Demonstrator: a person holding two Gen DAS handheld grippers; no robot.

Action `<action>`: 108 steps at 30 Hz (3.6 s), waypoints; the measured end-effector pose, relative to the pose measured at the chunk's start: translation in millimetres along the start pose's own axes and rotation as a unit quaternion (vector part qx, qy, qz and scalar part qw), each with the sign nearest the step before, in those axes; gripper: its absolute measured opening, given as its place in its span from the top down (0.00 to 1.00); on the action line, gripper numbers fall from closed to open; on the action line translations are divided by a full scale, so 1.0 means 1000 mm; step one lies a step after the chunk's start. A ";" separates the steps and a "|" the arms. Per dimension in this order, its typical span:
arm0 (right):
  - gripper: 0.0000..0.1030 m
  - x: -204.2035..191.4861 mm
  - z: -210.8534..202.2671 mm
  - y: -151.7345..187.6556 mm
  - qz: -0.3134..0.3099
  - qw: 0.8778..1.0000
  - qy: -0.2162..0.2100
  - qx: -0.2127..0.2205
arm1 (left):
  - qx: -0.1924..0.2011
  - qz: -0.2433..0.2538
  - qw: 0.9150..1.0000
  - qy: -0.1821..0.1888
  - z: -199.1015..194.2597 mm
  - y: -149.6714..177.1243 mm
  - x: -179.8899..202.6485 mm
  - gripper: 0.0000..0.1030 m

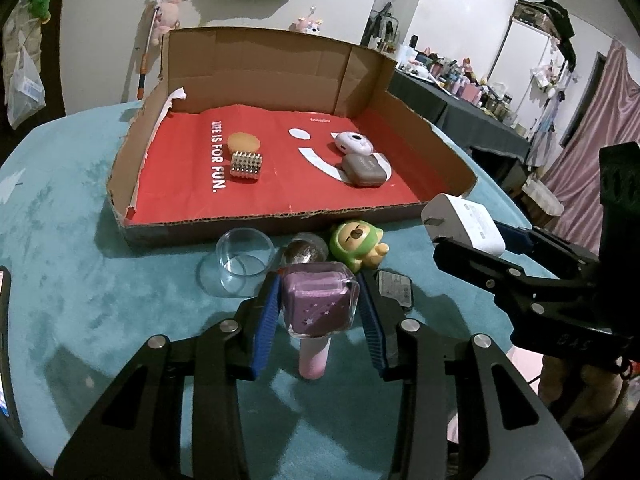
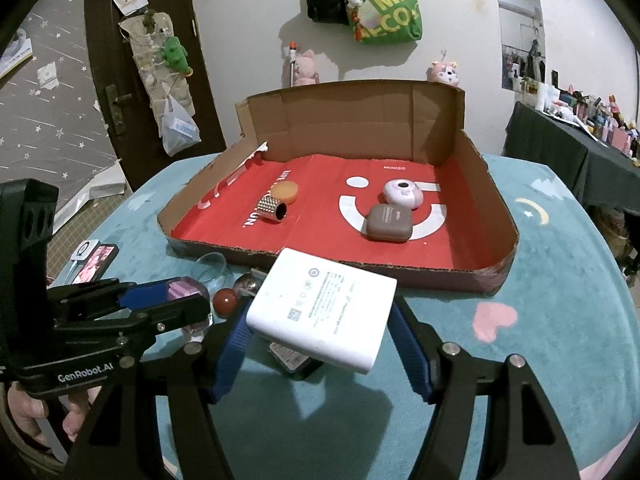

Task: Organize rigid objects
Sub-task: 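Carry the pink tube and white charger into the box with both tools, then lower the tube and charger onto the red paper and open both tools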

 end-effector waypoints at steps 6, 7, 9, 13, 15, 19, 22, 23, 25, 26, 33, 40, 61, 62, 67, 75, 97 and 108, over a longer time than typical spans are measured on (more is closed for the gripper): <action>0.32 -0.002 -0.001 -0.003 0.000 1.000 -0.004 0.005 | 0.012 0.005 1.000 0.001 -0.008 -0.007 0.004 0.65; 0.32 -0.002 -0.002 -0.004 0.000 1.000 -0.005 0.006 | 0.013 0.005 1.000 0.001 -0.010 -0.008 0.005 0.65; 0.32 -0.001 -0.003 -0.006 0.000 1.000 -0.006 0.008 | 0.017 0.007 1.000 0.000 -0.012 -0.012 0.005 0.65; 0.32 -0.001 -0.004 -0.011 0.001 1.000 -0.006 0.012 | 0.024 0.012 1.000 -0.003 -0.015 -0.020 0.006 0.65; 0.33 0.001 -0.004 -0.014 0.002 1.000 -0.007 0.013 | 0.028 0.014 1.000 -0.005 -0.017 -0.025 0.005 0.65; 0.32 0.003 -0.005 -0.021 0.001 1.000 -0.005 0.018 | 0.036 0.017 0.999 -0.008 -0.020 -0.035 0.004 0.65; 0.33 0.005 -0.003 -0.028 0.000 1.000 -0.002 0.021 | 0.041 0.018 0.999 -0.011 -0.021 -0.043 0.002 0.65; 0.33 0.005 -0.002 -0.029 -0.001 1.000 -0.002 0.021 | 0.042 0.018 0.999 -0.012 -0.021 -0.044 0.002 0.65; 0.33 0.006 0.000 -0.033 -0.002 1.000 -0.001 0.022 | 0.045 0.019 0.999 -0.014 -0.020 -0.050 0.000 0.65; 0.33 0.006 0.001 -0.034 -0.002 1.000 -0.001 0.022 | 0.046 0.019 0.999 -0.016 -0.020 -0.053 -0.001 0.65; 0.33 0.008 0.013 -0.043 -0.004 1.000 0.000 0.015 | 0.046 0.018 0.999 -0.023 -0.014 -0.070 -0.012 0.65; 0.33 0.011 0.031 -0.049 -0.006 1.000 0.001 0.000 | 0.021 0.006 1.000 -0.023 0.007 -0.076 -0.028 0.65; 0.33 0.013 0.100 -0.047 -0.019 0.996 -0.015 -0.085 | -0.056 -0.032 0.998 -0.006 0.069 -0.078 -0.064 0.67; 0.33 0.013 0.103 -0.047 -0.019 0.996 -0.017 -0.091 | -0.059 -0.033 0.998 -0.005 0.072 -0.078 -0.064 0.67; 0.33 0.015 0.111 -0.046 -0.016 0.994 -0.018 -0.105 | -0.070 -0.040 0.997 -0.002 0.084 -0.081 -0.069 0.67; 0.33 0.019 0.128 -0.049 -0.007 0.992 -0.023 -0.120 | -0.072 -0.042 0.996 -0.019 0.101 -0.087 -0.073 0.67; 0.33 0.040 0.152 -0.066 0.006 0.994 0.043 -0.103 | -0.055 -0.039 0.997 -0.048 0.115 -0.103 -0.081 0.67; 0.32 0.040 0.151 -0.064 -0.002 0.994 0.050 -0.102 | -0.055 -0.041 0.996 -0.048 0.117 -0.103 -0.081 0.67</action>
Point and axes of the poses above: each gripper's, at about its wrist camera, not at the fingertips, and z roughly the way its jaws point, x to its right, y to its underside, the point moved 3 cm from there along z, roughly the way its jaws point, and after that the axes turned 10 degrees about y, right-handed, at the moved point
